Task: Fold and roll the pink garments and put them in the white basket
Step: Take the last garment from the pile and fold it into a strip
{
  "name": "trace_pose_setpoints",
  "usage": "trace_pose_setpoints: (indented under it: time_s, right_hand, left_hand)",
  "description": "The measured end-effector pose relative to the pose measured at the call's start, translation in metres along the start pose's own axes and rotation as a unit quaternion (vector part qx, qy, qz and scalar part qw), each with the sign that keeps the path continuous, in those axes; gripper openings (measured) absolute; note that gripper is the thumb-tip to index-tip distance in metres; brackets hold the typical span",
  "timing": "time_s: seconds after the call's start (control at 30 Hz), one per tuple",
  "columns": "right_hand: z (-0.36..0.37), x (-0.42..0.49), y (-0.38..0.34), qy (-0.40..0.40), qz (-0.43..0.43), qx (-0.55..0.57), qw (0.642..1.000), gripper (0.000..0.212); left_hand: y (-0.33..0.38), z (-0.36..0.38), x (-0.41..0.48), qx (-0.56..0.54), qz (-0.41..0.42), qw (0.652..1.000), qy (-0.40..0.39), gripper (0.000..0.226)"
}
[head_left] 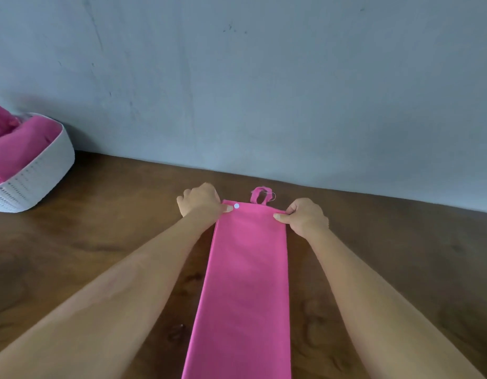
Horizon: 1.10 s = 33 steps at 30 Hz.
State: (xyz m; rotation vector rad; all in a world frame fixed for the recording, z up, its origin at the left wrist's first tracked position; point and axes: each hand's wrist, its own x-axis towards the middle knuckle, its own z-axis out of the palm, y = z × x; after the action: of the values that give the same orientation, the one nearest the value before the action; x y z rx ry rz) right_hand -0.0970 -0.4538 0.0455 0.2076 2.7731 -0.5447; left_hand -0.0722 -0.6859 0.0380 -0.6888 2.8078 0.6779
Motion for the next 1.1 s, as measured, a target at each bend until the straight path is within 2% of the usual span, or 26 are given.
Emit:
trace_pose_setpoints:
  time_s: [0.27,0.57,0.7,0.77,0.87,1.0,1.1]
  right_hand:
    - [-0.007,0.061,-0.012,0.035,-0.006,-0.032,0.999,0.049]
    - [-0.003,0.091,-0.016,0.065,0.008,-0.012,0.998,0.052]
    - [-0.006,0.086,-0.019,0.065,0.017,-0.011,0.998,0.051]
    - [-0.003,0.082,-0.018,0.073,0.018,-0.006,0.997,0.052]
    - [0.005,0.073,-0.016,0.105,0.004,-0.003,0.995,0.056]
    - [0.004,0.056,-0.017,0.073,-0.008,-0.003,0.997,0.062]
    - [0.008,0.030,-0.008,0.052,-0.026,-0.009,0.998,0.064]
  left_hand:
    - [0.025,-0.004,0.045,-0.025,-0.023,0.999,0.026,0.053]
    - [0.033,0.002,0.074,-0.003,-0.027,0.999,0.047,0.076]
    - [0.038,0.000,0.061,0.053,-0.004,0.997,0.056,0.066]
    - [0.041,0.003,0.042,0.083,0.041,0.991,0.101,0.052]
    - [0.034,0.014,0.005,0.074,0.165,0.973,0.141,0.037]
    - [0.012,0.038,-0.048,-0.027,0.283,0.955,0.083,0.037]
    - [-0.009,0.050,-0.071,-0.033,0.350,0.935,0.035,0.043]
